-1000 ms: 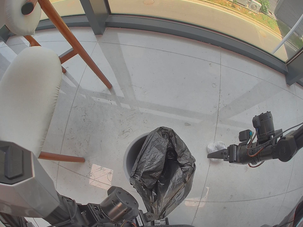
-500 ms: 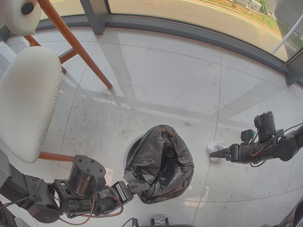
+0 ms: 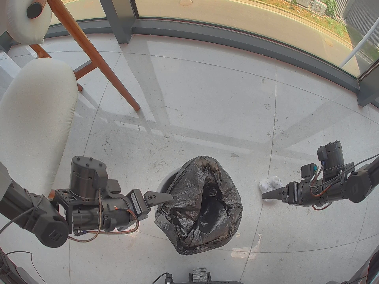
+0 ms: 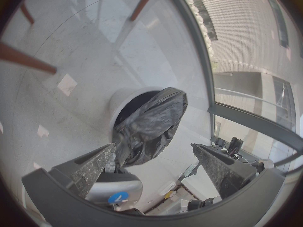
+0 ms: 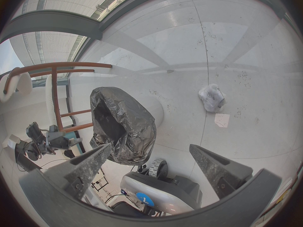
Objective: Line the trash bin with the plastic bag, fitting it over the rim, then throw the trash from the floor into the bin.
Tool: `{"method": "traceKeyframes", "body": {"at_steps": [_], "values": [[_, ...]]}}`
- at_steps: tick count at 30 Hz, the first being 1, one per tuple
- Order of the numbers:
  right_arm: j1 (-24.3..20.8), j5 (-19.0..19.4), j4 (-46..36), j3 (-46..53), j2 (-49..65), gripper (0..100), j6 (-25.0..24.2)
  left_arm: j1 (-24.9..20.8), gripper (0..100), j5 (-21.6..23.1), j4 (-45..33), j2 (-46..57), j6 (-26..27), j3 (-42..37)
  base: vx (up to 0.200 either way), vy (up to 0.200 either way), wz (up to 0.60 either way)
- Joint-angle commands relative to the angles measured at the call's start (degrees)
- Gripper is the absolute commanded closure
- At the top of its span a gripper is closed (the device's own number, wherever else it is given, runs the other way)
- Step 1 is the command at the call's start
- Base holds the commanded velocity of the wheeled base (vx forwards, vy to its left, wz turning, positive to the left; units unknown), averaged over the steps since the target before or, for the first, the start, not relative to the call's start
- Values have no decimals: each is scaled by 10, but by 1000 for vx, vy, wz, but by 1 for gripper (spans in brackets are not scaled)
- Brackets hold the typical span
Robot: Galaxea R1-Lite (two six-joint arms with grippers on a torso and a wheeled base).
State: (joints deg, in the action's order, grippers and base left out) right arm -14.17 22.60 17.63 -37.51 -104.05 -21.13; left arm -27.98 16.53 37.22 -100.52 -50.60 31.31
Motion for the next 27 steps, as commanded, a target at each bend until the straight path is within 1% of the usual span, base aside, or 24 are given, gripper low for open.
{"method": "traceKeyframes", "body": {"at_steps": [1, 5, 7, 14, 18, 24, 27], "values": [[-2, 0, 0, 5, 2, 0, 0, 13, 0, 11, 43, -37, 38, 26, 0, 0, 0], [-2, 0, 0, 5, 2, 0, 0, 13, 0, 10, 113, -75, 99, 24, 0, 0, 0], [-2, -2, 0, 6, 3, 0, 0, 11, 0, 9, 126, -89, 123, 24, 0, 0, 0], [-2, -5, 1, 16, 3, 0, 0, 4, 0, 7, 129, -97, 182, 24, 0, 0, 0], [-2, -5, 1, 16, 2, 0, 0, 3, 0, 5, 131, -113, 195, 27, 0, 0, 0], [-6, -5, 1, 15, 4, 0, 0, 1, 0, 2, 131, -140, 237, 39, 0, 0, 0], [-6, -5, 1, 17, 5, 0, 0, 1, 0, -9, 131, -148, 244, 51, 0, 0, 0]]}}
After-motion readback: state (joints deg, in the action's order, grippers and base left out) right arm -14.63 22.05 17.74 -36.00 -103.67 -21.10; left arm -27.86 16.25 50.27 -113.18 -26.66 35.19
